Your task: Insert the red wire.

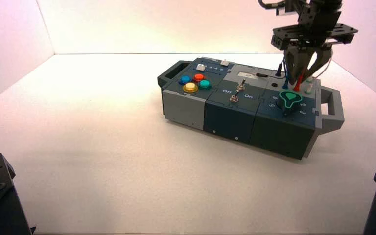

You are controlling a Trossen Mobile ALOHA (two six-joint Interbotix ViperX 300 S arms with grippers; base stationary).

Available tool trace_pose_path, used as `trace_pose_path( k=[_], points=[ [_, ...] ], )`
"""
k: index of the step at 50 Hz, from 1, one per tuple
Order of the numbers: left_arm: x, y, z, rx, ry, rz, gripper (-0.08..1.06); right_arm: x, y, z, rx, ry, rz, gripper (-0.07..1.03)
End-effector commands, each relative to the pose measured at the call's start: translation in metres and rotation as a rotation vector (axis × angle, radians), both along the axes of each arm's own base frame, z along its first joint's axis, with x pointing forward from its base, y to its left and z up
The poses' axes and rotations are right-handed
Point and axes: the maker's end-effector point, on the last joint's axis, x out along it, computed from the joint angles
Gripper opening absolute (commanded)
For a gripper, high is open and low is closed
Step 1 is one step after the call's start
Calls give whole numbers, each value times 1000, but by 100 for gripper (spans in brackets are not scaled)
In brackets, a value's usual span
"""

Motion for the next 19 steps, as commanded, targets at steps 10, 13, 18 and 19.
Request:
trace_pose_path(
  k=[10,13,18,19],
  points=[
    [1,2,12,5,-29,8,-3,4,3,25,17,-67,-1,32],
    [1,2,13,5,-31,8,-3,3,2,27,15,-63,-3,32],
    [0,2,14,3,-37,8,-3,-2,1,26,10,-44,-4,32],
    [0,2,14,5,-39,8,-3,-2,1,26,11,-43,-5,32]
  ],
)
